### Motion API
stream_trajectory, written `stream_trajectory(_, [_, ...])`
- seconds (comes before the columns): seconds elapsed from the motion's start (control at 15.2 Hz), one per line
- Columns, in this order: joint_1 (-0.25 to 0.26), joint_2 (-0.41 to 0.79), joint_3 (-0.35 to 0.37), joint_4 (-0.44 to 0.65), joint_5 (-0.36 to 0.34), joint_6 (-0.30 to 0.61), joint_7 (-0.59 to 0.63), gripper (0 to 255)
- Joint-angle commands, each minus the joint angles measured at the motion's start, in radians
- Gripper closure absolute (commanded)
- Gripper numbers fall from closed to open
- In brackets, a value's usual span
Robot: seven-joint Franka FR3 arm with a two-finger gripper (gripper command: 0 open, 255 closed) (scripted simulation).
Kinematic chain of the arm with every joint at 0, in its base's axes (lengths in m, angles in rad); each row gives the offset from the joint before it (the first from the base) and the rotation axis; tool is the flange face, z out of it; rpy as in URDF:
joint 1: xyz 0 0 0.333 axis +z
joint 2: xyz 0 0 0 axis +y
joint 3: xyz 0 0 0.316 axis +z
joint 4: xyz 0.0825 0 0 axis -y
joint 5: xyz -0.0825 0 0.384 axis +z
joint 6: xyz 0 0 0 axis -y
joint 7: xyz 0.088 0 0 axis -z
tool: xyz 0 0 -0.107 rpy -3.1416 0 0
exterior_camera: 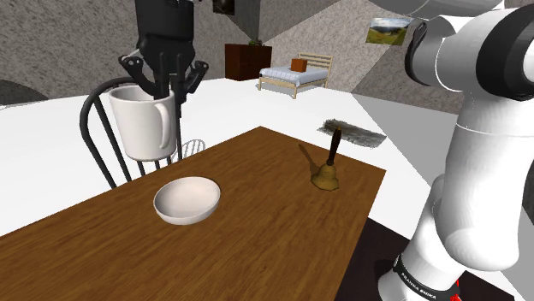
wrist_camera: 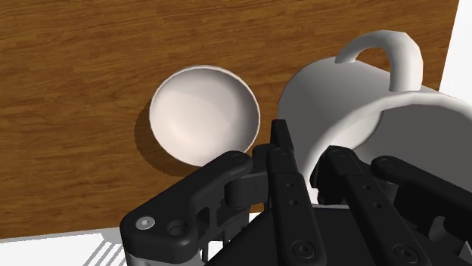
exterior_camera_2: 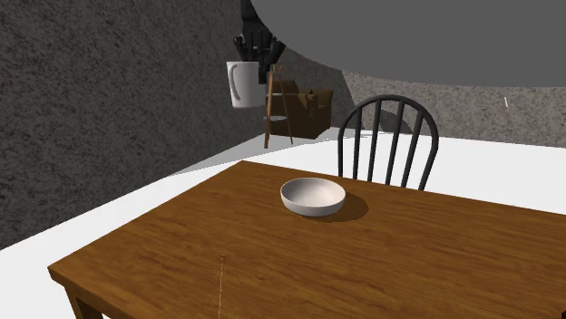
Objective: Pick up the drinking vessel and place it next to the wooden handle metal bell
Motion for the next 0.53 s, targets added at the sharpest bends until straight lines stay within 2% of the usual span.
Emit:
stream_trajectory(0.0, [-0.046,-0.062,-0.016,-0.067,0.039,0.014,-0.053,255])
stream_trajectory(0.46, [-0.165,-0.246,-0.116,-0.266,0.144,0.047,-0.259,255])
